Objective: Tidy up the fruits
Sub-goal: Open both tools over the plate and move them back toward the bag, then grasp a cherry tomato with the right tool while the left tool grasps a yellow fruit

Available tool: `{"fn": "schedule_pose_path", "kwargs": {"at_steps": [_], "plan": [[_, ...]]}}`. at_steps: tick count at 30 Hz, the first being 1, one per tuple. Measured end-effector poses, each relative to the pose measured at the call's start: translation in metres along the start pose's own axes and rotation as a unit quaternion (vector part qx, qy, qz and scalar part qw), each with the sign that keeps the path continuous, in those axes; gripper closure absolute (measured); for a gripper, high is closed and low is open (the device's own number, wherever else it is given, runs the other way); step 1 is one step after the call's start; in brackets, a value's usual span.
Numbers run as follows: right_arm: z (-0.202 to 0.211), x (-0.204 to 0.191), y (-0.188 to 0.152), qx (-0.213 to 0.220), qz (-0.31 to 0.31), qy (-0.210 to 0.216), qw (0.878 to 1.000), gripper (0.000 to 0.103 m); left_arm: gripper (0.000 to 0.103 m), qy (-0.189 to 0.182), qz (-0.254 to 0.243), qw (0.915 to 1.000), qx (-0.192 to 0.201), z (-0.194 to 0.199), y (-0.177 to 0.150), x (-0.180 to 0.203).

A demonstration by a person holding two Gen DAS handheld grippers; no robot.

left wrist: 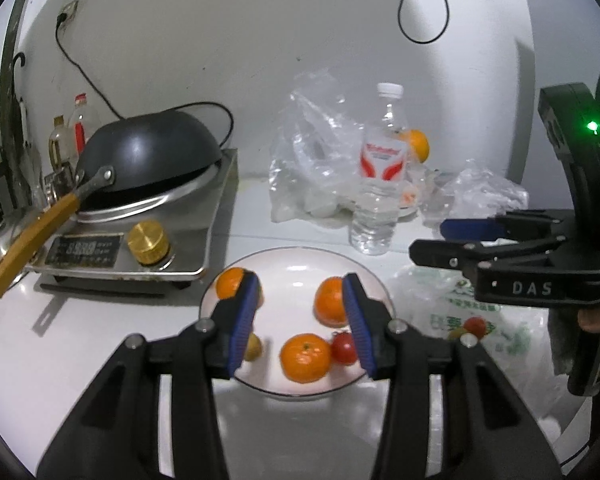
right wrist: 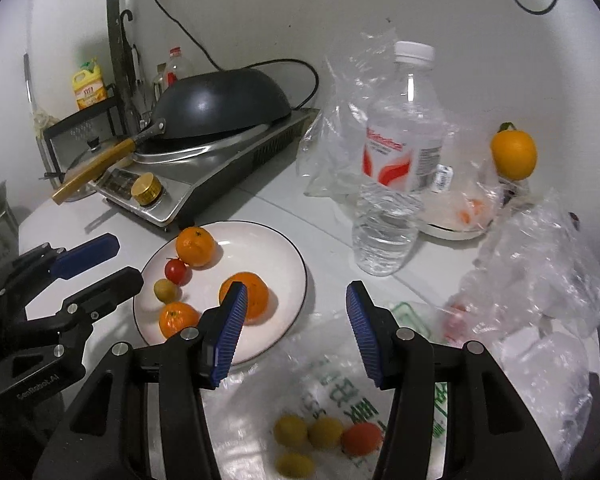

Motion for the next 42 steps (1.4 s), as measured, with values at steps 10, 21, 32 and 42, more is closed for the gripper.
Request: {"fn": "schedule_pose_path", "kwargs": {"at_steps": [10, 21, 32, 42], "plan": [[0.036, 0.030, -0.029, 0.004, -0.023, -0.013, 1.000, 0.049, 0.038, -0.013, -0.020, 0.9996, 0.014, 0.021, 0.005, 0.041], [0.056, 0.054, -0.060, 0.010, -0.033, 0.001, 0.999, 0.049, 0.038, -0.027, -0.067, 0.9974, 0.000, 0.020, -0.009, 0.103], [0.050, 0.074, -0.083, -0.019, -0.044, 0.005, 0.999, 0.050, 0.038, -0.045, -0.090, 0.9942, -0.039, 0.008, -0.033, 0.142], [0.038, 0.065, -0.090, -0.027, -0.043, 0.034, 0.998, 0.058, 0.039, -0.051, -0.110, 0.9905, -0.064, 0.003, -0.053, 0.153]]}}
Point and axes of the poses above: each gripper's, at about its wrist camera, not at the fingertips, and z roughly against the way its jaws point, x to its right, y to its top, the point moved 9 cm from there along -z, roughly the way its jaws point, and after that the axes turned 10 degrees about y, right-handed, at the moved point
